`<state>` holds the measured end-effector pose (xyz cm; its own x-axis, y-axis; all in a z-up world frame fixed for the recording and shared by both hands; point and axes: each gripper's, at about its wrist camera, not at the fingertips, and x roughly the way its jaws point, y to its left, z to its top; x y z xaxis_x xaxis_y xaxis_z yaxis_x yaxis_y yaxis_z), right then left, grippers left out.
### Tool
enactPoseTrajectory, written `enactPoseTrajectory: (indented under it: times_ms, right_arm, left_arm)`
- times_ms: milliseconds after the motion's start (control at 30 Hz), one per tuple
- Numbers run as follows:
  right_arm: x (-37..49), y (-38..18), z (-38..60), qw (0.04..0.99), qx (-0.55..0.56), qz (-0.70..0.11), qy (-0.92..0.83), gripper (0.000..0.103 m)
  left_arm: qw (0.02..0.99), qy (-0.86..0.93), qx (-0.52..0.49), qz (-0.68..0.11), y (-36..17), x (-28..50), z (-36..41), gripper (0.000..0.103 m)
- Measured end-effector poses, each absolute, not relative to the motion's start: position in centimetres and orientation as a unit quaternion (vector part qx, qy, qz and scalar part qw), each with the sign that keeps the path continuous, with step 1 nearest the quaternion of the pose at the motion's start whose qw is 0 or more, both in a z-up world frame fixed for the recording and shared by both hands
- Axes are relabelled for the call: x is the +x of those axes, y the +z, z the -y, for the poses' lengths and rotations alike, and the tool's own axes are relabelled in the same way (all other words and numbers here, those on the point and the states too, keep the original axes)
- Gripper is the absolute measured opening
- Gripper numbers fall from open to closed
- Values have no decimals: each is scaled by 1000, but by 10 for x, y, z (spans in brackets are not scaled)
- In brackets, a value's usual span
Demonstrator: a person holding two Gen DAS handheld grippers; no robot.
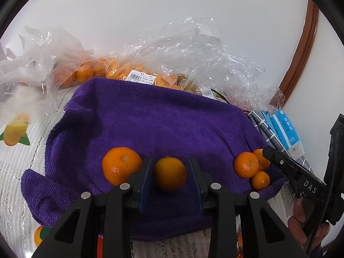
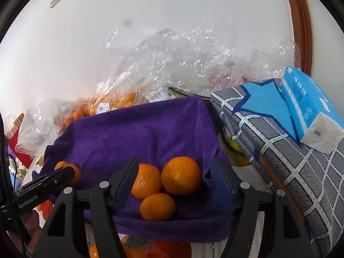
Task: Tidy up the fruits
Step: 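Lower both held oranges onto the purple towel and open both tools, then grasp an orange with the right tool while the left tool grasps an oval orange fruit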
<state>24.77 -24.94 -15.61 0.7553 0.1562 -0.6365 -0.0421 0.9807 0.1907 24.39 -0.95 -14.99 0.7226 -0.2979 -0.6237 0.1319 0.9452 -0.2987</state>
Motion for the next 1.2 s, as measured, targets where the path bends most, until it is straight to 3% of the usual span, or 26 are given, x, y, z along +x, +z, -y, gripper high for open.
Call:
enactPoseTrajectory:
  times_ms: [133, 633, 1200]
  right_arm:
    - [242, -150, 247, 940, 70, -332, 39, 68]
    - [162, -99, 242, 953, 20, -300, -13, 68]
    - [108, -136, 210, 915, 37, -399, 53, 67]
  left_arm:
    - [924, -117, -111, -348, -148, 242, 12, 39]
    - [947, -112, -101, -285, -124, 212, 9, 39]
    - [937, -82, -125, -315, -140, 112, -52, 42]
